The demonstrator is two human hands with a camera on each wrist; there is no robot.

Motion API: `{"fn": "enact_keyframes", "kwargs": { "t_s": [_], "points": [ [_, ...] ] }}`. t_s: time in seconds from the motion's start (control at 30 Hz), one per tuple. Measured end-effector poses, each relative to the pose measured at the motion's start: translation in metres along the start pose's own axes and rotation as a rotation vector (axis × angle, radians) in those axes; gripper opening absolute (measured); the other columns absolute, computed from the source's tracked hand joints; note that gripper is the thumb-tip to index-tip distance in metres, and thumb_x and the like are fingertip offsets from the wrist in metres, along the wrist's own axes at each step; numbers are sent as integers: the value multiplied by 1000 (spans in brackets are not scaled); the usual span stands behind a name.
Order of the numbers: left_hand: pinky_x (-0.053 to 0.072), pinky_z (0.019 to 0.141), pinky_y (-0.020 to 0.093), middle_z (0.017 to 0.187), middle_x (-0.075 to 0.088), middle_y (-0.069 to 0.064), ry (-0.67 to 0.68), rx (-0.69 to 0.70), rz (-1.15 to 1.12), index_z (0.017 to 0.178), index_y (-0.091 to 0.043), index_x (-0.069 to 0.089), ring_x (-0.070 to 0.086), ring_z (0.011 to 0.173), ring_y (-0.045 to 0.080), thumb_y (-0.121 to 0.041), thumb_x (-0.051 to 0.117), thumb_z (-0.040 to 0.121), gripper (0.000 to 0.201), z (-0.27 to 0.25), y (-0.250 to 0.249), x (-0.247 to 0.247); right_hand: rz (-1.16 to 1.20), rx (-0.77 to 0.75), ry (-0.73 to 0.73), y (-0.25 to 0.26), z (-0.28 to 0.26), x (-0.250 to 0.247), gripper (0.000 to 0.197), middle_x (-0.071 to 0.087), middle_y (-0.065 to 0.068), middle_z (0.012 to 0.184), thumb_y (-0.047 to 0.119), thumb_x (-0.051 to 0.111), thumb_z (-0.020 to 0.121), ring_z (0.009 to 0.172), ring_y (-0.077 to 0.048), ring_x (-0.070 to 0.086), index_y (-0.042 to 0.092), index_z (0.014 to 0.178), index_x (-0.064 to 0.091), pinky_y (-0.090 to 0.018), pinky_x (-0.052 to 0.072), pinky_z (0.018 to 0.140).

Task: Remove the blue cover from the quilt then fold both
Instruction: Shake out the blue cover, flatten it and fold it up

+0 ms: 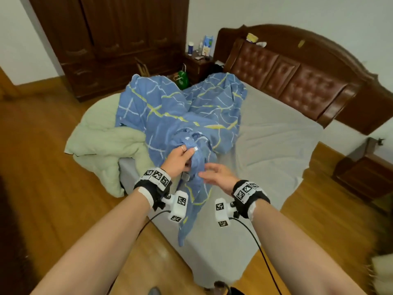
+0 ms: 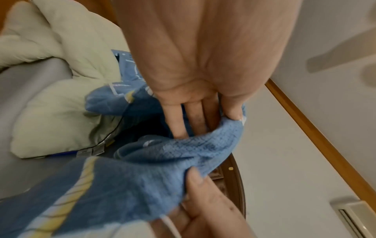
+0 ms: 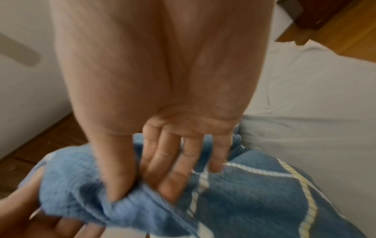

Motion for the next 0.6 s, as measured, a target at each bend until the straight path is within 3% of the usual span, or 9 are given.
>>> {"fn": "enact_keyframes", "kwargs": {
  "t_s": [0.07,0.13,0.23,0.3,0.33,0.4,0.47,0.53,0.6],
  "points": [
    [58,61,25,91,63,6,-58,-28,-36,104,-12,55,63,78,14,-16,43,104,13,-9,4,15,-45,-142,-26,-5,-3,-9,13,73,-4,80,0,68,88,69,-9,66,11,95,69,-23,54,75],
    [57,63,29,89,63,6,-151,-54,-87,94,-16,54,62,78,16,-20,42,104,16,-17,4,35,-124,-235,-62,-4,-10,-25,17,67,-6,73,-1,67,88,63,-8,61,15,85,68,-22,52,68],
    [53,72,33,87,62,8,-268,-149,-46,92,-16,56,62,79,21,-49,50,96,34,-27,10,64,-319,-396,-63,1,-34,-51,23,59,4,62,2,70,85,57,-4,51,23,77,64,-19,44,63],
    [56,75,36,82,64,6,-267,-277,50,92,-16,62,65,78,21,-68,59,79,54,-36,23,85,-546,-497,9,7,-58,-60,15,59,10,62,7,71,79,57,-4,51,22,80,68,-20,44,64],
    [58,73,36,77,65,5,-277,-305,93,86,-14,65,65,73,20,-64,66,75,51,-41,30,96,-681,-532,59,9,-70,-62,13,61,10,64,10,72,76,58,-4,52,21,83,72,-17,44,64],
    [56,62,31,58,59,4,-341,-254,197,67,-11,62,57,56,15,-26,71,81,22,-52,34,115,-818,-568,130,5,-90,-64,16,63,9,65,14,74,73,59,-2,53,21,87,77,-12,42,63],
    [48,48,25,46,50,1,-441,-215,238,60,-11,53,47,48,15,3,59,83,27,-64,35,128,-677,-505,172,-10,-101,-72,19,63,12,64,12,76,74,56,2,53,19,92,77,-13,43,64],
    [51,45,24,59,57,7,-470,-202,143,73,-10,54,53,52,16,7,50,90,24,-79,37,138,-505,-410,198,-37,-104,-84,24,62,14,63,9,77,73,56,4,52,20,95,75,-17,44,67],
    [55,50,25,75,58,11,-497,-167,46,85,-11,54,61,57,15,3,47,96,19,-92,35,144,-481,-370,150,-66,-105,-94,27,59,13,65,19,77,67,59,-2,52,31,88,66,-28,50,69]
  ]
}}
Point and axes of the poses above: each hand's wrist, its own z-axis towards the middle knuckle, its own x-axis out of the palm, y = z × x, the point moved 3 cm from there along z, towards the middle knuckle
